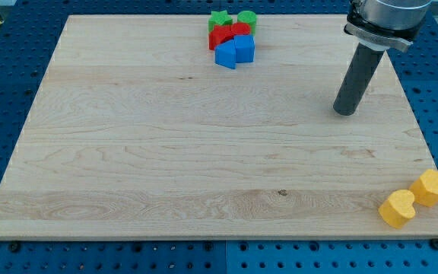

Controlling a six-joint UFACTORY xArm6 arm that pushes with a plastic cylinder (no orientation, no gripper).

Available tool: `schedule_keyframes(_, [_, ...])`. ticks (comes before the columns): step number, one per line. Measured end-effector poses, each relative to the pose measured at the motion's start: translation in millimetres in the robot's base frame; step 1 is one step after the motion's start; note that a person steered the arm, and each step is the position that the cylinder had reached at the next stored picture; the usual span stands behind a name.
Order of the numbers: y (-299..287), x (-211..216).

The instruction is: Point your arm towards blue cube

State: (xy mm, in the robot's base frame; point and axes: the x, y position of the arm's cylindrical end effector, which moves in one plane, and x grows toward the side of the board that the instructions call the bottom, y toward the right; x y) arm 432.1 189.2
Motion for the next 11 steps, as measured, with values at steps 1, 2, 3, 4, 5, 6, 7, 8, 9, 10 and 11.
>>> schedule_keyframes(1, [0.0,0.0])
schedule_keyframes(2, [14.1,1.3])
schedule_keyframes(3, [104.4,-2.9])
schedule_keyframes(4, [124.2,-30.3])
schedule_keyframes(5, [87.1,-47.8])
schedule_keyframes(6, [46.8,-86.0])
schedule_keyframes(7, [7.0,-113.1])
schedule_keyframes(8, [-43.9,-125.5])
schedule_keyframes(9, [-67.7,-125.9])
schedule_keyframes(10, [-67.7,-135.4])
schedule_keyframes(11, [-74.3,-141.1])
